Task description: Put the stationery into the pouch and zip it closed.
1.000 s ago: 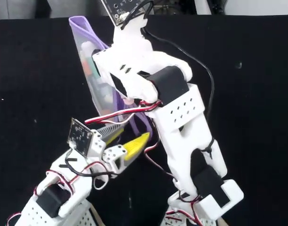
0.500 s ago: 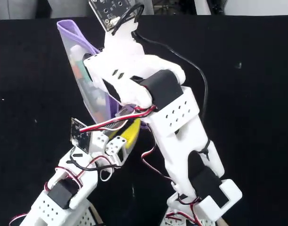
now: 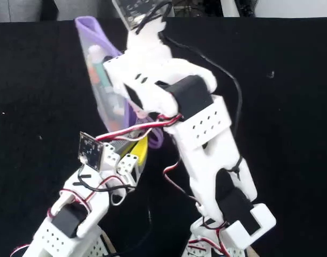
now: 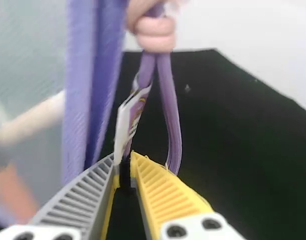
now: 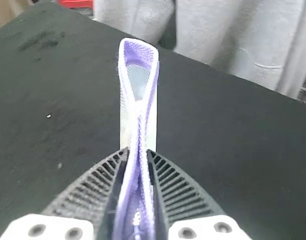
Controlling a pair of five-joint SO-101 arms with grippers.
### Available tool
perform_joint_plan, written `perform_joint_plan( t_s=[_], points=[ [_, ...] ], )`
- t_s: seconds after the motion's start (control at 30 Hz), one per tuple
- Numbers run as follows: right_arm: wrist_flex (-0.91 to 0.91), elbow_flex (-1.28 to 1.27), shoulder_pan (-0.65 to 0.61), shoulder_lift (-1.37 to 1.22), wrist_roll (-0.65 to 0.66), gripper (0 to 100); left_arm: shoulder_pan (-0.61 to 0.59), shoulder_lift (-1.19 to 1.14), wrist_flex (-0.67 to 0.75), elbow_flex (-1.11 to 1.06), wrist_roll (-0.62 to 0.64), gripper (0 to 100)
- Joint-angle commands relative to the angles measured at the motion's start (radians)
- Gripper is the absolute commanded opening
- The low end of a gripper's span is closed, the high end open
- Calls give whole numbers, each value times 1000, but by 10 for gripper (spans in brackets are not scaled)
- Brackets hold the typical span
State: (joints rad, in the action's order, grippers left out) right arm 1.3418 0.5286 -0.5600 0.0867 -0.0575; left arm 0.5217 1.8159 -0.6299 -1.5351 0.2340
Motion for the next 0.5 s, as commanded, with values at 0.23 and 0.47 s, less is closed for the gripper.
perform_joint_plan(
  t_s=[0.23, 0.47],
  points=[
    [-14, 67, 72, 19, -9, 11, -10, 8, -531, 386, 5, 29],
    [5, 58, 100, 15, -8, 14, -262, 8, -559, 415, -141, 29]
  ],
)
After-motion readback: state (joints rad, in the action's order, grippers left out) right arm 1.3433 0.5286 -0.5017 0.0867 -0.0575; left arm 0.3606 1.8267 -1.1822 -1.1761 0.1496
